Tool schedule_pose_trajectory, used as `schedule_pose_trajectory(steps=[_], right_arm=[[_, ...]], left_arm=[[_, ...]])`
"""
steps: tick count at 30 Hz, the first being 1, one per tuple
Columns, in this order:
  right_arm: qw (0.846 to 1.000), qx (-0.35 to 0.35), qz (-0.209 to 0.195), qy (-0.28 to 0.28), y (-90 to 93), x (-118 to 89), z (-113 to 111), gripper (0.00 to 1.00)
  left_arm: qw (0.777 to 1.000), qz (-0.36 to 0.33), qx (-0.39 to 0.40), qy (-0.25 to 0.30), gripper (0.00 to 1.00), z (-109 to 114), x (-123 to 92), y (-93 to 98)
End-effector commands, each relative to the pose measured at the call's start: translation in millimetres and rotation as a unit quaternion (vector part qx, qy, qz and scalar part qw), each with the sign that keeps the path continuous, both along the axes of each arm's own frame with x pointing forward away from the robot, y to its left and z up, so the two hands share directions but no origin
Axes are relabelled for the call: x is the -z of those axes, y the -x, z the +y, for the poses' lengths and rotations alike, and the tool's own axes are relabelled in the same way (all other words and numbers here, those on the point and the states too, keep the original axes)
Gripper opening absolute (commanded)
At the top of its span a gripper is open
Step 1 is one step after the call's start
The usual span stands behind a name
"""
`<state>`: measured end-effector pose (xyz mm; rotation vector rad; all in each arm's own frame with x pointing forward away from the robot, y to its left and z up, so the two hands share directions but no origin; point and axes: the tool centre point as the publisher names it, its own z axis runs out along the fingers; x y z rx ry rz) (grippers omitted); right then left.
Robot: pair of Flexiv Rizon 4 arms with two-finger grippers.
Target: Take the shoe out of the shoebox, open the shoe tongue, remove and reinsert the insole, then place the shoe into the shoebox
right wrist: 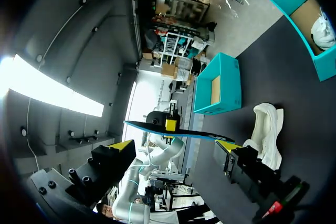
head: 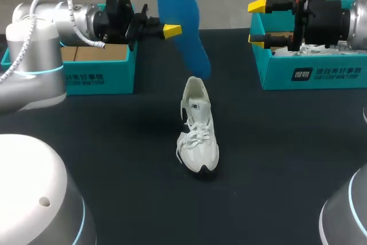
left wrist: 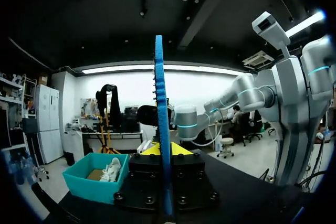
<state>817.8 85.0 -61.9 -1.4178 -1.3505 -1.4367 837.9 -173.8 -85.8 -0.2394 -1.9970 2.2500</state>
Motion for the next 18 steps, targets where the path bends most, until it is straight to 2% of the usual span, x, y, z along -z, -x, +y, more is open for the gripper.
schedule_pose_trajectory(steps=[1,17,18], right_arm=[[1.0,0.001,0.0,0.0,-0.2,0.6,1.8,1.0],[1.0,0.001,0.0,0.0,-0.2,0.6,1.8,1.0],[1.0,0.001,0.0,0.0,-0.2,0.6,1.8,1.0]], left_arm=[[0.983,0.17,-0.063,-0.039,0.0,-3.1,-2.4,8.4],[0.983,0.168,-0.063,-0.038,0.0,-3.1,-2.3,8.4],[0.972,0.224,-0.054,-0.049,0.0,-5.8,1.1,6.3]])
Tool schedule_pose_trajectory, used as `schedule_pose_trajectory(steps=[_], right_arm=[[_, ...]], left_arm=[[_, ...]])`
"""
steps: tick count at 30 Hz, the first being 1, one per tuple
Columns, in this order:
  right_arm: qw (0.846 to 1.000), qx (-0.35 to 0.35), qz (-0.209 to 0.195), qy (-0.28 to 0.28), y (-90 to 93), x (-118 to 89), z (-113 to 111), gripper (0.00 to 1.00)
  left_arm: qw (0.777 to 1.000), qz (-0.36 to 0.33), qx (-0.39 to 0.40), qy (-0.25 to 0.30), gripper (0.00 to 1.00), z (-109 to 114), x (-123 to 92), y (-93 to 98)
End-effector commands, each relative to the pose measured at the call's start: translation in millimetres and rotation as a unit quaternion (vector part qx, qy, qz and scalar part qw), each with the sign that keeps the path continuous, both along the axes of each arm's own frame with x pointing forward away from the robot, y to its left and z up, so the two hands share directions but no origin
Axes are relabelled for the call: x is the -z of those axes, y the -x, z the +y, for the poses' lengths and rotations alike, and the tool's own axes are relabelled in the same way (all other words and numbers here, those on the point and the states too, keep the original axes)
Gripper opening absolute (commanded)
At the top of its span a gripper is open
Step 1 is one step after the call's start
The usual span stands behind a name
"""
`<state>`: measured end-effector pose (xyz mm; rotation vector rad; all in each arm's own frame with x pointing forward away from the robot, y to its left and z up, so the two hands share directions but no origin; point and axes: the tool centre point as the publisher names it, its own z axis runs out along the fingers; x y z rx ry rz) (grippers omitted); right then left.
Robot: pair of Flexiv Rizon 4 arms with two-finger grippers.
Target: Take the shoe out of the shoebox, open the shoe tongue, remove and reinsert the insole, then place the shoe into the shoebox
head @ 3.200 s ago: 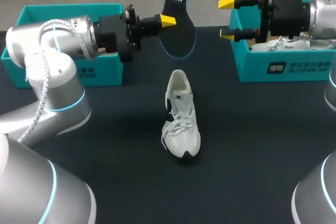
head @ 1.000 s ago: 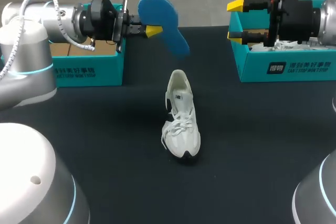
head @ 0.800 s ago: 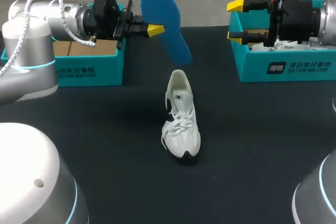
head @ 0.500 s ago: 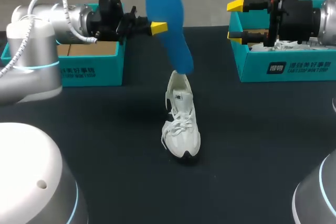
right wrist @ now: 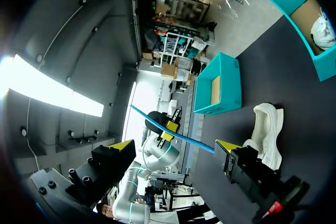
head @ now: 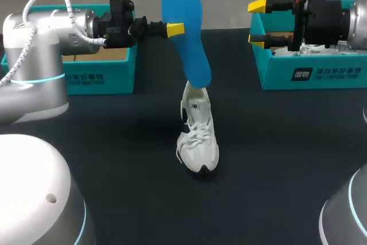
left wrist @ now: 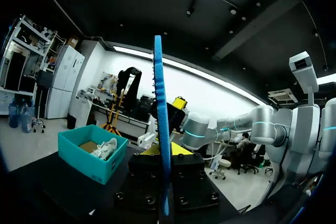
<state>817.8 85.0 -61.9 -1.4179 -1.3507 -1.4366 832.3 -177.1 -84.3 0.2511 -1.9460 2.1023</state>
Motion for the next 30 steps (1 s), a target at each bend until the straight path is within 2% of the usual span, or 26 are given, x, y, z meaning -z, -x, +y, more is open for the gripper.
schedule_pose_trajectory(steps=[1,5,7,10,13,19,30], right_arm=[[1.0,0.001,0.0,0.0,-0.3,0.6,1.8,1.0],[1.0,0.001,0.0,0.0,-0.3,0.6,1.8,1.0],[1.0,0.001,0.0,0.0,-0.3,0.6,1.8,1.0],[1.0,0.001,0.0,0.0,-0.3,0.6,1.8,1.0],[1.0,0.001,0.0,0.0,-0.3,0.6,1.8,1.0],[1.0,0.001,0.0,0.0,-0.3,0.6,1.8,1.0],[1.0,0.001,0.0,0.0,-0.3,0.6,1.8,1.0]], left_arm=[[0.995,0.104,0.01,-0.007,0.0,-4.0,6.6,-0.3],[0.962,0.271,0.011,0.007,0.0,-5.7,12.2,-1.9],[0.949,0.314,0.017,0.002,0.0,-6.9,13.6,-0.7],[0.916,0.4,0.036,-0.014,0.0,-8.2,14.0,0.7],[0.893,0.444,0.054,-0.048,0.0,-9.3,18.5,2.4],[0.862,0.497,0.066,-0.078,0.0,-7.1,28.5,1.1],[0.86,0.5,0.089,-0.044,0.0,-7.2,38.7,1.3]])
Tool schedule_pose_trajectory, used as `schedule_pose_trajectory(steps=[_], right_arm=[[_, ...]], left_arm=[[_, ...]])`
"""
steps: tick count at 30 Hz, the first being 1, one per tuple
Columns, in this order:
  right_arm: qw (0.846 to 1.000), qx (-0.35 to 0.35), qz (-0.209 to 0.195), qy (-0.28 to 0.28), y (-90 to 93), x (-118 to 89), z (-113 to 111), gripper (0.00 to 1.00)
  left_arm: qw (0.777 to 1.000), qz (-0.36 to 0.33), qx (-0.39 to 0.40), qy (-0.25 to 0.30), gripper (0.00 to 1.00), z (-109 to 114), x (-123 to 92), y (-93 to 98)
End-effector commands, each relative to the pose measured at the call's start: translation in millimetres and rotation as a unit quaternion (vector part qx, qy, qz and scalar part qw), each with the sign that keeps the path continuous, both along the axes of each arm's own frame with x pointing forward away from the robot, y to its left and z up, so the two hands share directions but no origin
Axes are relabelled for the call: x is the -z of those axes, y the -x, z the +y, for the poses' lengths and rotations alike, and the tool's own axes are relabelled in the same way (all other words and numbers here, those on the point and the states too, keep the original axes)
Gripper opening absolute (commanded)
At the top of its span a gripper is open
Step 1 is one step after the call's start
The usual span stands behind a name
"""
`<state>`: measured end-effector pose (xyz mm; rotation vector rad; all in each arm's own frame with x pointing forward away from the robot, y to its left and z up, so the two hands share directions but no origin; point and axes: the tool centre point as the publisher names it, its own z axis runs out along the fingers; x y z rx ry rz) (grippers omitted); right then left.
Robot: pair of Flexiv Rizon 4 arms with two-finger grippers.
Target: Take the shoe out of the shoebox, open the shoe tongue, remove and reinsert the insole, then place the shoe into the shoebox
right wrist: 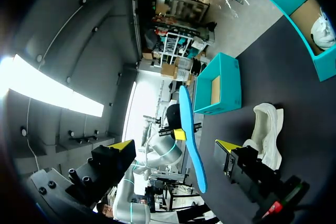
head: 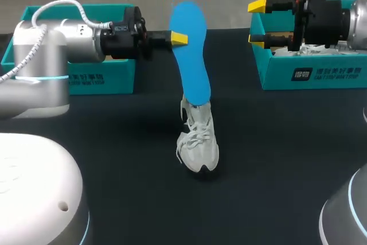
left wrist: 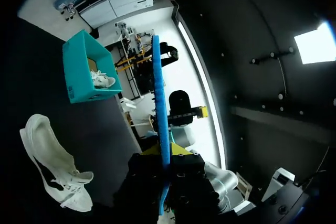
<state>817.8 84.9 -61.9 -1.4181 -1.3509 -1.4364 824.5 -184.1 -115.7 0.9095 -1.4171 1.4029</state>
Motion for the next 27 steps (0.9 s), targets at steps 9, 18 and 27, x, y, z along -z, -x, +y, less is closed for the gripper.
schedule_pose_trajectory(steps=[9,18,27], right_arm=[[0.991,-0.001,-0.026,0.128,-0.2,-32.4,9.0,1.0],[0.951,0.015,-0.045,0.306,3.3,-65.8,27.1,1.0],[0.911,0.019,-0.05,0.409,5.8,-75.5,38.7,1.0]], left_arm=[[0.997,0.067,0.035,0.027,0.0,0.7,17.7,-9.2],[0.996,0.061,0.042,0.045,0.0,-3.3,21.6,-14.0],[0.995,0.057,0.045,0.063,0.0,-9.0,23.6,-15.9]])
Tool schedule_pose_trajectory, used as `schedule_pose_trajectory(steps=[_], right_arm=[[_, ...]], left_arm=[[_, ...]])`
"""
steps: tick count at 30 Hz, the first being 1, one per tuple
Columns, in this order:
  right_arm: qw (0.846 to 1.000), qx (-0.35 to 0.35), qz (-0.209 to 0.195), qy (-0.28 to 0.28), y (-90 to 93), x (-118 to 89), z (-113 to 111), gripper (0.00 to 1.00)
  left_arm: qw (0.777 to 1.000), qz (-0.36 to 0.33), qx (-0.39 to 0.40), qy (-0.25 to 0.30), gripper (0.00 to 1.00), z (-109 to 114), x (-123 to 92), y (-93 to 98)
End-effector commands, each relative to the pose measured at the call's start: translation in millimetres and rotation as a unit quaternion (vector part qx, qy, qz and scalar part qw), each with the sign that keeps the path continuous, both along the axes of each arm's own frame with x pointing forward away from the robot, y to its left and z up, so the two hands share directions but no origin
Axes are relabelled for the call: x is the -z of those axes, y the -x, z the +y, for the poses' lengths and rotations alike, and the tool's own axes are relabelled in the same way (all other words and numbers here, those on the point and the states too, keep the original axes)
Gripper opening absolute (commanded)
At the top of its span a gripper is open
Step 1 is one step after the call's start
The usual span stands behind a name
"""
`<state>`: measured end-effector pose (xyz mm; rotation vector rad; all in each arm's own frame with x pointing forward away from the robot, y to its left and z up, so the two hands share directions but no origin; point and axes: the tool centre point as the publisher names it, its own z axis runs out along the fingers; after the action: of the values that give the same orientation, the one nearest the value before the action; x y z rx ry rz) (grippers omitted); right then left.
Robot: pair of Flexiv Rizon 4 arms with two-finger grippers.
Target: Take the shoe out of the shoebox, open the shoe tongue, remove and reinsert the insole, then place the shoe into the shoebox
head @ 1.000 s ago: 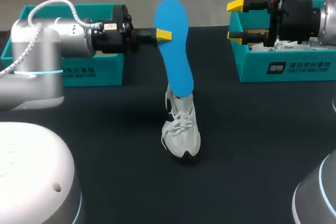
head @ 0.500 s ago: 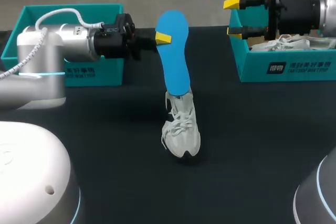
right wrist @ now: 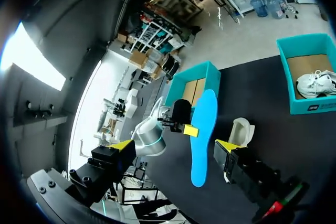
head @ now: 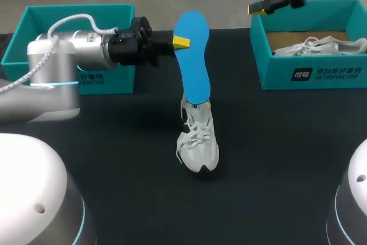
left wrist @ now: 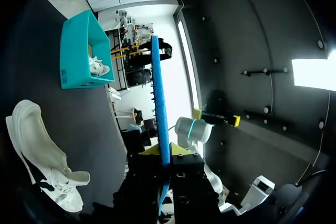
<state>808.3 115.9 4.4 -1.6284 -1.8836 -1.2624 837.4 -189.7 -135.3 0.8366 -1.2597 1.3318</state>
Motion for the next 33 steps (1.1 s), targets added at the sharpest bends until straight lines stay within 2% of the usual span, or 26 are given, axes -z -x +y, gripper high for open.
schedule_pose_trajectory(steps=[1,3,16,21,33], right_arm=[[0.981,0.038,0.003,0.191,-2.9,-9.6,9.6,1.0],[0.974,0.038,0.003,0.224,-0.9,-9.2,13.3,1.0],[0.946,0.061,0.027,0.316,17.8,5.8,38.6,1.0],[0.93,0.075,0.028,0.359,23.6,13.7,46.1,1.0],[0.931,0.076,0.03,0.355,25.3,15.2,47.2,1.0]], left_arm=[[1.0,-0.002,0.003,0.007,0.0,-3.7,4.1,-3.2],[1.0,-0.004,0.003,0.01,0.0,-4.5,4.2,-3.8],[0.999,-0.018,-0.013,0.024,0.0,-10.4,0.8,-15.0],[0.999,-0.023,-0.028,0.029,0.0,-12.8,0.5,-20.3],[0.998,-0.016,-0.039,0.036,0.0,-13.8,0.5,-23.5]])
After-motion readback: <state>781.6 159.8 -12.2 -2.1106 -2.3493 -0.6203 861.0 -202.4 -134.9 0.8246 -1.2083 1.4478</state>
